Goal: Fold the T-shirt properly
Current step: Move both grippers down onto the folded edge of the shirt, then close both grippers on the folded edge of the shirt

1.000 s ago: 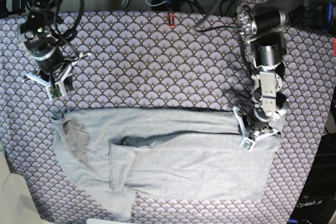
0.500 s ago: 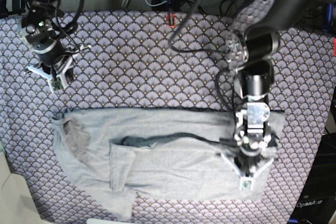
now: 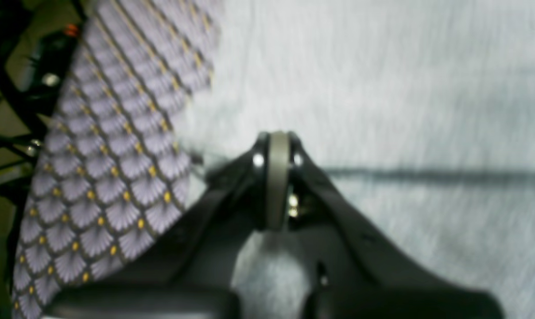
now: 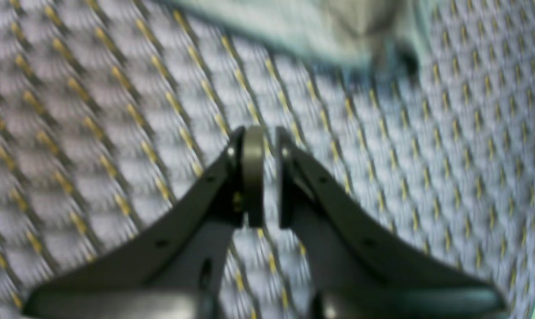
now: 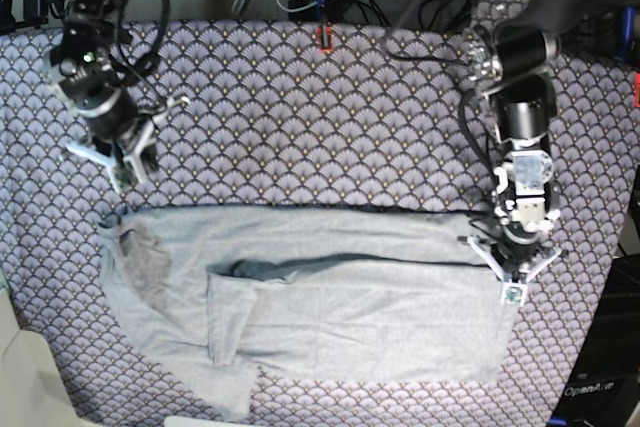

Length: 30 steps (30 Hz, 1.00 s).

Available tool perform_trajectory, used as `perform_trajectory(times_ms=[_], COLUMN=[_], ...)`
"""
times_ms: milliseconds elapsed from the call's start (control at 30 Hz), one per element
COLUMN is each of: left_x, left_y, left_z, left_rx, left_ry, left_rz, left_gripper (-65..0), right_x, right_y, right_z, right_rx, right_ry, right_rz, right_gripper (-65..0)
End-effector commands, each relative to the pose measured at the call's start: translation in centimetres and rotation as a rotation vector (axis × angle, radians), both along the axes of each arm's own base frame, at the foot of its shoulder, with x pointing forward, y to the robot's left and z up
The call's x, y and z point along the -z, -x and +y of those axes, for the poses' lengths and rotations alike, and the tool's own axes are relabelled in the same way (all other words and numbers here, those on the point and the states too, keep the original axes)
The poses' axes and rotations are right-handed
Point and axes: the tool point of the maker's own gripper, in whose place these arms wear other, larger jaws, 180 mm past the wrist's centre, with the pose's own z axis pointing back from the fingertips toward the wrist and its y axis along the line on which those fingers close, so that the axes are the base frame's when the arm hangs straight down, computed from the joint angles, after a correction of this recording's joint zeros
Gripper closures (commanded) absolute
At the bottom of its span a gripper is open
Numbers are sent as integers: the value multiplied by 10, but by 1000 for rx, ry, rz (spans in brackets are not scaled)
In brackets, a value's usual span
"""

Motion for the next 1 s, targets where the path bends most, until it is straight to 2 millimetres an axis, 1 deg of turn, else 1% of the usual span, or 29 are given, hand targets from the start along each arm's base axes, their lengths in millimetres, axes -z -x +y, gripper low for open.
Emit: perform_trajectory(times_ms=[0,33,133,167,233,333,433,500,567,600,700,800,833,967], left_x=[-28,-25,-31,-33,-36,-27,-17,-15,-16,-17,-17,-17,-17,-18], left_y=[-14,-8,4,6,4,8,12,13,12,12,11,11,11,10], left_z=[4,2,-1,-1,-9,-7,-5,-5,-5,-4,-5,-4,-4,-4], left_rx=[13,28,63,68,77,88,90,92,89,88,88,85,85,85], left_ry=[-10,-13,-44,-49,-44,-92,-113,-114,-118,-119,-121,-122,-122,-122], left_rz=[-82,-79,-99,-104,-116,-70,-31,-24,-25,-27,-27,-28,-28,-30], left_gripper=[0,0,0,0,0,0,0,0,0,0,0,0,0,0], right_x=[-15,-18,-25,-30,-38,-29,-6,4,14,17,26,31,31,37], right_y=[-10,-15,-25,-31,-40,-48,-54,-63,-72,-78,-95,-110,-115,-125], right_z=[7,16,38,47,64,78,99,111,118,126,135,137,142,154], right_rx=[-27,-52,-113,-137,-184,-221,-277,-310,-326,-334,-339,-340,-343,-354], right_ry=[-6,-11,-22,-26,-29,-23,-47,-55,-74,-93,-122,-133,-145,-196], right_rz=[-57,-67,-91,-107,-129,-78,-13,16,40,49,81,108,113,119], right_gripper=[-29,-29,-29,-29,-29,-29,-29,-29,-29,-29,-29,-29,-29,-29])
